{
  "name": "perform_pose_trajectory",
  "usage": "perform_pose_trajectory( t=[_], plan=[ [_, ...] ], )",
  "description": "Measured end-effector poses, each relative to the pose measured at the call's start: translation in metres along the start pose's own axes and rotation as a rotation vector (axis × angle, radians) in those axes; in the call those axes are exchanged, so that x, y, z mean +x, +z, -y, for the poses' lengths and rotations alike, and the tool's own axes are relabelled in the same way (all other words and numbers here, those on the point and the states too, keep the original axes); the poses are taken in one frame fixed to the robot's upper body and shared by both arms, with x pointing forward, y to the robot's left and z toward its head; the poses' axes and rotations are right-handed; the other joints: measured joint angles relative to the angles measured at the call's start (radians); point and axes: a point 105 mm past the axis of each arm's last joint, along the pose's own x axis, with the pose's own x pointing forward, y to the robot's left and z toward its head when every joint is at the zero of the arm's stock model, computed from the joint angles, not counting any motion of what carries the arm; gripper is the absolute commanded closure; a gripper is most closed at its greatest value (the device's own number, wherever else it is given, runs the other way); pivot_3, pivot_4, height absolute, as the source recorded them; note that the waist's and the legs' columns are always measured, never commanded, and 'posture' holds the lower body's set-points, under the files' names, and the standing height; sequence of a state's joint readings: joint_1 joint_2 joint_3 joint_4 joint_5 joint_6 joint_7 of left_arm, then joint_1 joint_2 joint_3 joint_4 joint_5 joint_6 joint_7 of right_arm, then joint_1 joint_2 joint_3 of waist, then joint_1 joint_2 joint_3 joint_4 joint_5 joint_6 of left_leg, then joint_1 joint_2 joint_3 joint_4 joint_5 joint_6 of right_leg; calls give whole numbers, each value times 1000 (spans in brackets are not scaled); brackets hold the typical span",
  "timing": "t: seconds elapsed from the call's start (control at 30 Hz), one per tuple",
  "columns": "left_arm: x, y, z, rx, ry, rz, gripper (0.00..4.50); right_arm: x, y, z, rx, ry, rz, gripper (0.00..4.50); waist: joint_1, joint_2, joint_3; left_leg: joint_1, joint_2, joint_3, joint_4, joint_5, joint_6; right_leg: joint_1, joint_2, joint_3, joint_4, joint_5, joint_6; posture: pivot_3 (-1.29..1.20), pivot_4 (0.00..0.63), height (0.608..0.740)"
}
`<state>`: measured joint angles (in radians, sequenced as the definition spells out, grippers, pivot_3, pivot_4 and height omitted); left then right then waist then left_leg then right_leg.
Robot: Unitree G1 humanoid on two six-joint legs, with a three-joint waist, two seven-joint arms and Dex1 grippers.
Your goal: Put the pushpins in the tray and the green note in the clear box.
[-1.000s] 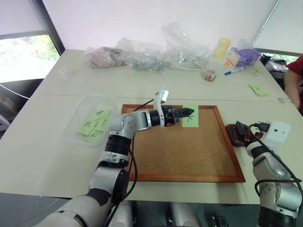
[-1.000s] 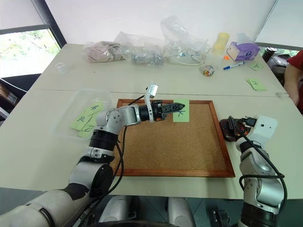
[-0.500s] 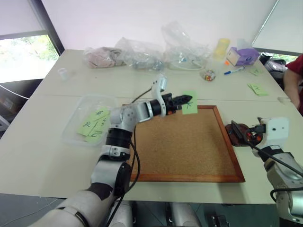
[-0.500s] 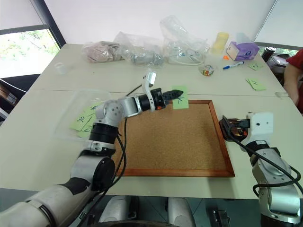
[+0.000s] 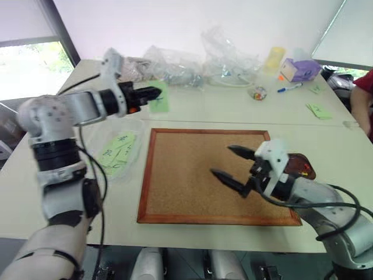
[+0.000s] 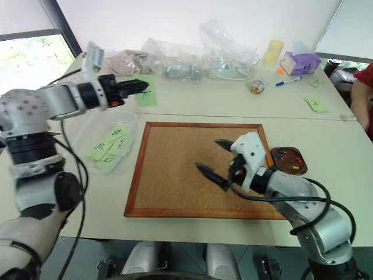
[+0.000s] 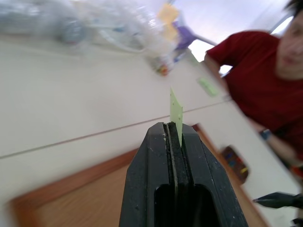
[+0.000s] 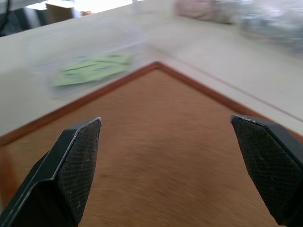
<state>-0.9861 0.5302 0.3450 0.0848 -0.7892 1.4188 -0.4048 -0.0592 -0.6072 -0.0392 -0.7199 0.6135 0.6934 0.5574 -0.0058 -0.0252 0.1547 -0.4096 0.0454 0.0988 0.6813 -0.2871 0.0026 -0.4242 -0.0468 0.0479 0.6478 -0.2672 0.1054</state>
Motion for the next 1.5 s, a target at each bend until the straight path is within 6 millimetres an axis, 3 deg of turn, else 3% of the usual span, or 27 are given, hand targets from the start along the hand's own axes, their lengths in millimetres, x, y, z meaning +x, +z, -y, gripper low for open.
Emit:
perform_pose_trajectory(
  t=[0.07, 0.2, 0.33, 0.5, 0.6, 0.83, 0.87, 1.1, 1.5],
  plan=[
    [-15, -3, -11, 61, 79, -44, 4500, 7, -1, -5, 3, 35, 8, 13, -3, -1, 0, 0, 0, 1, 1, 0, 0, 1, -1, 0, -1, 0, 0, 0, 150, 737],
    [-41, -29, -43, 83, 225, -165, 4500, 16, -17, -4, 20, 61, -25, 13, -8, -1, 0, 0, 0, 2, 0, 0, 0, -1, 0, 1, 0, 0, -1, 0, 150, 737],
    [-52, -46, -64, 56, 298, -214, 4500, 21, -19, -6, 7, 88, -26, 13, -6, -3, 1, 0, 0, 2, 0, 0, 0, -1, 0, 0, 1, -2, -3, 0, 150, 737],
    [-52, -66, -79, 49, 339, -267, 4500, 22, -24, -5, -3, 86, -39, 13, -5, -4, 2, 0, 0, 2, 1, 0, 0, -1, 0, 0, 1, -2, -3, 0, 150, 737],
    [-47, -67, -81, 52, 341, -253, 3506, 21, -26, -5, 6, 78, -41, 0, -6, -5, 2, 0, 0, 2, 1, 0, 0, -1, 0, 0, 1, -1, -3, 0, 150, 737],
    [-42, -75, -87, 53, 361, -273, 215, 14, -31, -2, 24, 33, -60, 0, -6, -5, 2, 0, 0, 2, 1, 0, 0, -1, 0, 0, 1, -1, -2, 0, 150, 737],
    [-41, -76, -89, 58, 364, -274, 42, 12, -32, 0, 26, 18, -63, 0, -6, -5, 2, 0, -1, 2, 1, 0, 0, -1, 0, 0, 1, -1, -1, 0, 150, 737],
    [-41, -72, -97, 237, 397, -314, 42, 2, -36, 7, 34, -40, -81, 0, -7, -5, 2, 0, 0, 2, 1, 0, 0, -1, 0, 1, 1, -1, -3, 0, 150, 737],
    [-51, -51, -93, 457, 322, -316, 42, -6, -36, 18, 26, -91, -105, 0, -7, -6, 3, 0, 0, 3, 1, 0, 0, -1, 0, 1, 1, -1, -3, 0, 150, 737]
  ],
)
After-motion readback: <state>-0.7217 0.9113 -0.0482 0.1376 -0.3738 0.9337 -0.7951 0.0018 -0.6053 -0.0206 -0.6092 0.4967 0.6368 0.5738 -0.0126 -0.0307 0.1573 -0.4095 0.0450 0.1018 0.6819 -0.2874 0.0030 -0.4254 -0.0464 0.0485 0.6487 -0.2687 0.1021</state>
